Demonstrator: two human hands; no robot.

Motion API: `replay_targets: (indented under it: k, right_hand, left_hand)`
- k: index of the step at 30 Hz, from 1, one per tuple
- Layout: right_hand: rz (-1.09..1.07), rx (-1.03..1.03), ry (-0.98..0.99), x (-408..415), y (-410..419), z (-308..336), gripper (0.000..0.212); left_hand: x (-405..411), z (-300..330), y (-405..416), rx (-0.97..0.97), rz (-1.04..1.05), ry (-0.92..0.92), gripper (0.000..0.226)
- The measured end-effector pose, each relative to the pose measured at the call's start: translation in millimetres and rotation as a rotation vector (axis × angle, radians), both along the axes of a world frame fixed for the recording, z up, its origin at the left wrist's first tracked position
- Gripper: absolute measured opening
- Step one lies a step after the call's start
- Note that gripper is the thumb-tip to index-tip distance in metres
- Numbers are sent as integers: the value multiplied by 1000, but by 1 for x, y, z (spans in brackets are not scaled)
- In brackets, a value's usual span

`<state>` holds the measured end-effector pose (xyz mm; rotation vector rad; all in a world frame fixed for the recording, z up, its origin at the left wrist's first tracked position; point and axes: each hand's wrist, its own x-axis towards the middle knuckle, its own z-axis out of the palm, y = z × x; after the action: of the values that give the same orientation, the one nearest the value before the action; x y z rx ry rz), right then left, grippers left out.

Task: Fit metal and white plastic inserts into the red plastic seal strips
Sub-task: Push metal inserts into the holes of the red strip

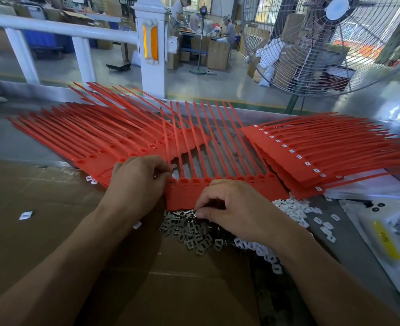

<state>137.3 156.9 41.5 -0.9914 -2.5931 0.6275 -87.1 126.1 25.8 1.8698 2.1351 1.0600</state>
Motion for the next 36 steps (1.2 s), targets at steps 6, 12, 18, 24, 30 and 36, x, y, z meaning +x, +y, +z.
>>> replay_targets:
  k: [6, 12, 18, 24, 30, 36]
  right_hand:
    - [-130, -156, 214, 3, 5, -6, 10]
    - [-296, -284, 368, 1, 11, -8, 14]
    - [-294, -313, 330, 1, 11, -7, 19]
    - [-289, -310, 332, -1, 10, -6, 19]
    - [-318, -211, 291, 1, 11, -9, 14]
    - [-296, -184, 237, 1, 10, -9, 13]
  left_hand:
    - [10, 3, -2, 92, -122, -62, 9]
    - [26, 3, -6, 184, -349, -47, 12]
    - [31, 1, -6, 238, -403, 79, 14]
    - [28, 0, -4, 243, -363, 174, 15]
    - [18, -6, 2, 163, -102, 137, 7]
    - [16, -9, 5, 67, -22, 154, 8]
